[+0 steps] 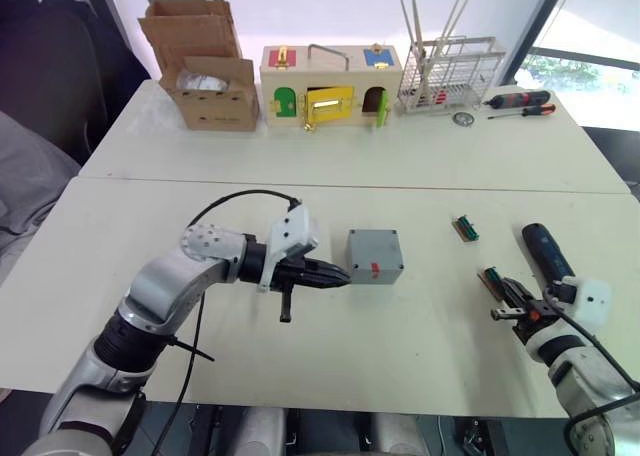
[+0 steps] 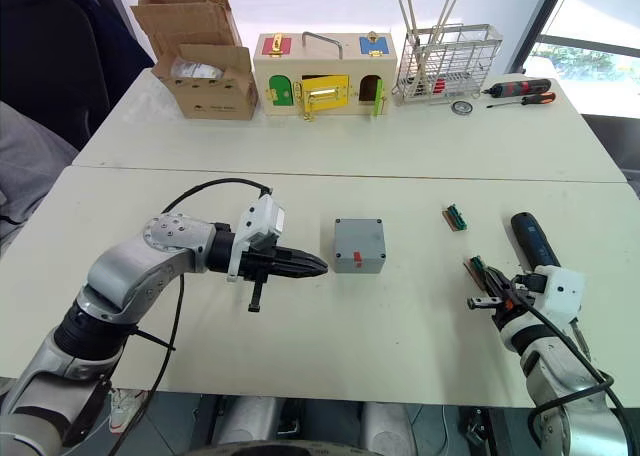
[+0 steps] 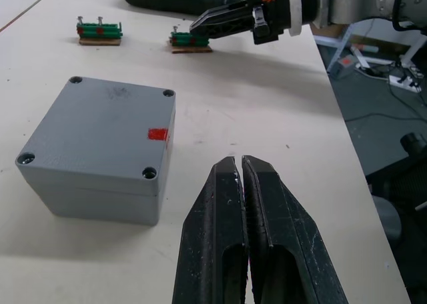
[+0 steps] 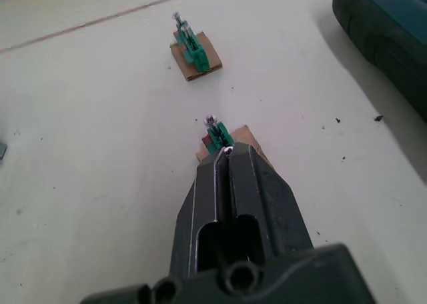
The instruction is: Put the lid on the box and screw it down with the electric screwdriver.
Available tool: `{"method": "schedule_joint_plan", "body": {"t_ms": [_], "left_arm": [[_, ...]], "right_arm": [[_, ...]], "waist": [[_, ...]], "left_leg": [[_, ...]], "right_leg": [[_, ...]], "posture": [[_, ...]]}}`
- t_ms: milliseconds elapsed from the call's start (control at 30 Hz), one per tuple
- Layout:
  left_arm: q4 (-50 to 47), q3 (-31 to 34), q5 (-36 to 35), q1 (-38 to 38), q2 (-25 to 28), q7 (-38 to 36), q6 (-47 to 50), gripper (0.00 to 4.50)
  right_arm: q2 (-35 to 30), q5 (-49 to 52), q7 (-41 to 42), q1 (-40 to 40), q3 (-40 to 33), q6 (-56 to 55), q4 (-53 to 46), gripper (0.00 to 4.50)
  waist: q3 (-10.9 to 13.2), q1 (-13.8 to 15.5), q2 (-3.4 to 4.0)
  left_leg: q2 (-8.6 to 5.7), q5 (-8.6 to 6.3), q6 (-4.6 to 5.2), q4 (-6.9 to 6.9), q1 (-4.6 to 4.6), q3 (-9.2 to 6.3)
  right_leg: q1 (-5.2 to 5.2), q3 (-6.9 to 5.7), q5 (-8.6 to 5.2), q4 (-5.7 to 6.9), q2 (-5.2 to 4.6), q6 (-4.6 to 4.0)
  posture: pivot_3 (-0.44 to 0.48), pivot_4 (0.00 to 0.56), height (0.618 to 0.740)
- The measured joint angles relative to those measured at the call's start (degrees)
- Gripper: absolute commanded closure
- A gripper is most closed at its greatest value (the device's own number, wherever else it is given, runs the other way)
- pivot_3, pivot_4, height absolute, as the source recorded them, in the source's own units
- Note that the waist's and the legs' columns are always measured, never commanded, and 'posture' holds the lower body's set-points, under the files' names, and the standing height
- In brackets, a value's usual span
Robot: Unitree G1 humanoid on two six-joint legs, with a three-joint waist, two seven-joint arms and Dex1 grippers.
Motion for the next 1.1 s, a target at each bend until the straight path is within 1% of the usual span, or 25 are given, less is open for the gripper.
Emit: {"method": "schedule_joint_plan", "body": {"t_ms": [267, 367, 467, 533, 633, 733, 833, 1100], "left_arm": [[4.4, 0.4, 0.0, -0.1, 0.0, -0.7, -1.3, 4.40], [5.6, 1.3, 0.1, -0.4, 0.4, -0.6, -1.3, 4.40], [5.7, 2.8, 0.0, -0.3, 1.3, -0.4, -1.2, 4.40], [5.5, 4.3, -0.1, 0.3, 2.2, 0.4, -0.3, 4.40], [4.5, 6.4, -0.8, 2.3, 2.9, 2.2, 1.5, 4.40], [3.8, 7.5, -1.2, 4.3, 3.1, 4.1, 2.8, 4.40], [2.4, 8.4, -1.3, 5.4, 3.1, 5.7, 3.9, 4.40], [-1.1, 9.4, -2.5, 7.9, 3.2, 8.2, 5.1, 4.40]], "right_arm": [[-0.4, 3.5, -1.6, -0.3, -3.2, 2.0, -7.8, 4.46], [-4.4, 6.0, -0.5, -4.8, -1.8, 5.3, -10.3, 4.46], [-7.2, 8.6, 1.2, -11.1, 2.7, 8.5, -12.6, 4.46], [-7.4, 9.8, 2.6, -16.8, 7.5, 10.5, -11.5, 4.46], [-7.3, 9.8, 5.5, -24.9, 15.4, 11.2, -6.5, 4.46], [-7.3, 8.4, 7.8, -27.4, 19.7, 10.5, -1.3, 4.46], [-7.3, 7.1, 9.7, -29.2, 21.6, 9.1, 3.7, 4.46], [-7.4, 5.9, 12.5, -30.0, 21.7, 7.0, 7.5, 4.46]], "waist": [[0.0, 0.0, 0.00], [0.0, -0.5, 0.07], [0.1, -1.1, 0.03], [0.2, -1.4, -0.01], [0.3, -1.3, -0.06], [0.4, -0.3, -0.17], [0.5, -0.2, -0.22], [0.5, -0.3, -0.21]], "left_leg": [[0.00, 0.00, 0.00, 0.00, 0.00, 0.00], [0.00, 0.00, 0.00, 0.03, 0.00, 0.02], [0.02, 0.01, 0.01, -0.05, 0.01, 0.00], [0.03, 0.01, 0.01, -0.08, -0.01, 0.01], [0.02, 0.02, 0.02, -0.07, -0.01, 0.03], [-0.02, 0.01, 0.05, -0.04, -0.05, 0.00], [-0.07, -0.03, 0.10, 0.10, -0.15, 0.04], [-0.03, -0.01, 0.02, 0.09, -0.15, 0.01]], "right_leg": [[0.00, 0.00, 0.00, 0.00, 0.00, 0.00], [0.00, 0.00, 0.01, 0.00, -0.02, 0.00], [-0.03, -0.07, 0.00, 0.01, 0.01, 0.01], [-0.08, -0.06, 0.00, 0.01, 0.02, 0.01], [-0.10, -0.07, 0.01, 0.02, 0.03, 0.01], [-0.03, -0.19, 0.00, -0.01, -0.03, 0.01], [-0.03, -0.19, 0.01, -0.03, -0.08, 0.01], [-0.10, -0.18, 0.02, 0.08, -0.08, 0.02]], "posture": [[0.000, 0.150, 0.729], [0.000, 0.150, 0.729], [0.000, 0.150, 0.729], [0.000, 0.150, 0.729], [0.000, 0.150, 0.729], [0.000, 0.150, 0.729], [0.000, 0.150, 0.729], [0.000, 0.150, 0.729]]}}
